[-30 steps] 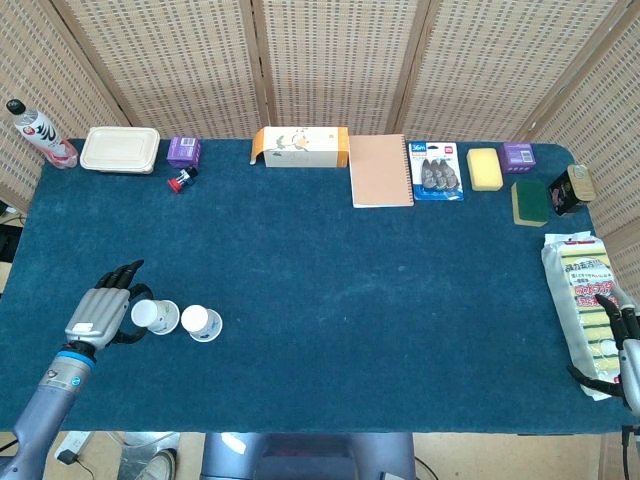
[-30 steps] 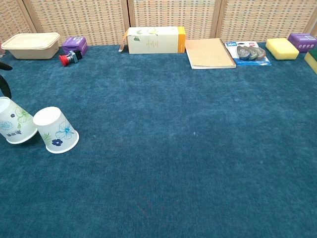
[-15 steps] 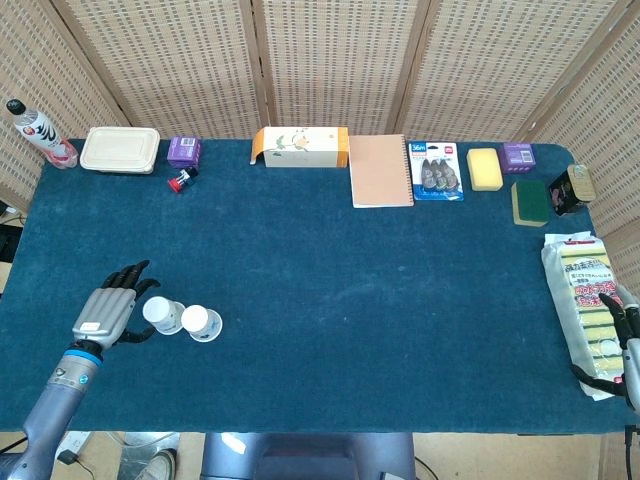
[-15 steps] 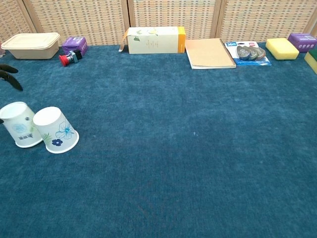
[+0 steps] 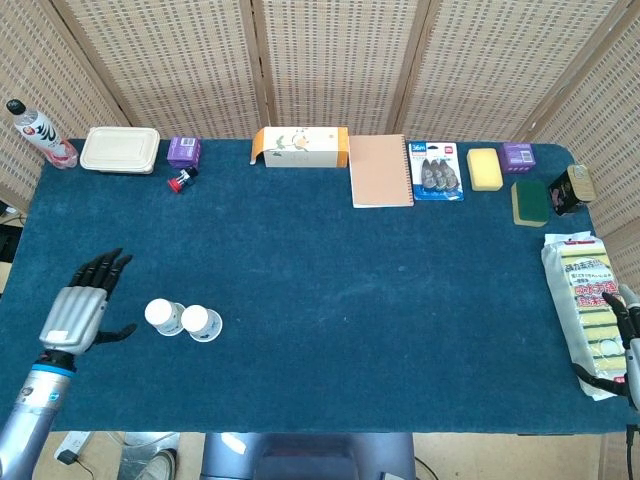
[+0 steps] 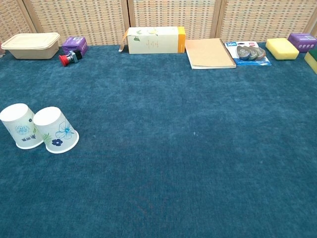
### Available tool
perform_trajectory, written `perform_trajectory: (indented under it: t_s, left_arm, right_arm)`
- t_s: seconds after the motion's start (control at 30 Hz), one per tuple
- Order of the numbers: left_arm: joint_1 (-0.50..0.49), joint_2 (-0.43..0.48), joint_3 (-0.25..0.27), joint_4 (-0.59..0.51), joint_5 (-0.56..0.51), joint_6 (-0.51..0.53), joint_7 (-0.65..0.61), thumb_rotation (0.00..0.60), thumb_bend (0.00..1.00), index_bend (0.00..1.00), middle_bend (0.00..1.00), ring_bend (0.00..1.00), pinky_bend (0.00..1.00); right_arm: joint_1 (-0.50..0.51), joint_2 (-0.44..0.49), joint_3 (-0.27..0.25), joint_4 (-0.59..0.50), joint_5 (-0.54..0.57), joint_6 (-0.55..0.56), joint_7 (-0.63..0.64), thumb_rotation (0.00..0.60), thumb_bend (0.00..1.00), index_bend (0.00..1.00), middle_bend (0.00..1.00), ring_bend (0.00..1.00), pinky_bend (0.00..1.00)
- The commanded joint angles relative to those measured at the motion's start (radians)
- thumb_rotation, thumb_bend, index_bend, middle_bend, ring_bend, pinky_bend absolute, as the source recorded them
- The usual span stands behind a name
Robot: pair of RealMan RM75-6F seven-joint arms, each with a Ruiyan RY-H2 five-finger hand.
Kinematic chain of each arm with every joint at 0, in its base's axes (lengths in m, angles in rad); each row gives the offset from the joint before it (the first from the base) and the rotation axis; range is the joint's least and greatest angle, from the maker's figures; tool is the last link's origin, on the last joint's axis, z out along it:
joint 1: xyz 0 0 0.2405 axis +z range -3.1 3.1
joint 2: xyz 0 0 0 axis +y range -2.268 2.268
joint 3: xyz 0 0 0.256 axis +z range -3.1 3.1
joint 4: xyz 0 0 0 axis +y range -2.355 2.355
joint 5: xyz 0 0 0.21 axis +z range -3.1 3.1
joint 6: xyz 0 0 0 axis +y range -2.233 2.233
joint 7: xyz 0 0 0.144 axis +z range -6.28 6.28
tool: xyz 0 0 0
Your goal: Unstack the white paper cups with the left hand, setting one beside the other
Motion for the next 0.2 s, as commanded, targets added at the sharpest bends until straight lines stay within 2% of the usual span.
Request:
perform_trajectory:
  t_s: [0.03, 0.2]
  left_arm:
    - [0.144, -0.068, 0.017, 0.143, 0.115, 0.244, 0.012, 0.600, 0.13, 0.00, 0.00, 0.00, 0.07]
    - [0.183, -0.045, 0.026, 0.140, 0.115, 0.254, -0.046, 0.600, 0.13, 0.00, 0.00, 0.00, 0.07]
  right_arm:
    - [-0.002, -0.009, 0.001, 0.001, -0.006, 0.013, -0.014, 0.600, 0.02, 0.07, 0.00, 0.00, 0.00]
    - [0.000, -0.016, 0.000, -0.001, -0.009, 0.012, -0.034, 0.600, 0.02, 0.07, 0.00, 0.00, 0.00]
